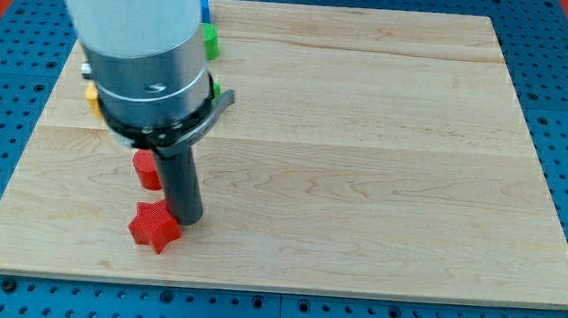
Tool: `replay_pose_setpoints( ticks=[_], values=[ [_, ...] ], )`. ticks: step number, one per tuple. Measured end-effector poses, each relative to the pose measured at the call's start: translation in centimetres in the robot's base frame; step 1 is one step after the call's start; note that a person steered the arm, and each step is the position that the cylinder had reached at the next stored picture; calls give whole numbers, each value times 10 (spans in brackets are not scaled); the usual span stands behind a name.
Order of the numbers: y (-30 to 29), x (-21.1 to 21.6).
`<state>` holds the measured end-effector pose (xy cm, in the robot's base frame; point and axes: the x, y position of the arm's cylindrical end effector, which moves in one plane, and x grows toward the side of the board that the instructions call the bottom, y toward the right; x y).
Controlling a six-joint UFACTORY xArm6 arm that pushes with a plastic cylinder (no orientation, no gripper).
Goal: Slide the green star slightly down
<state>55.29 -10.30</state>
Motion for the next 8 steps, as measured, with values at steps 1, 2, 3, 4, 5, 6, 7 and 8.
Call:
replay_pose_setpoints(
  ticks=[1, 2, 3, 4, 5, 6, 7, 8],
  values=[
    [38, 30],
    [59, 54],
    [74, 16],
    [93, -74],
    [126, -145],
    [142, -213],
    [141, -236],
    [137, -236]
  ],
)
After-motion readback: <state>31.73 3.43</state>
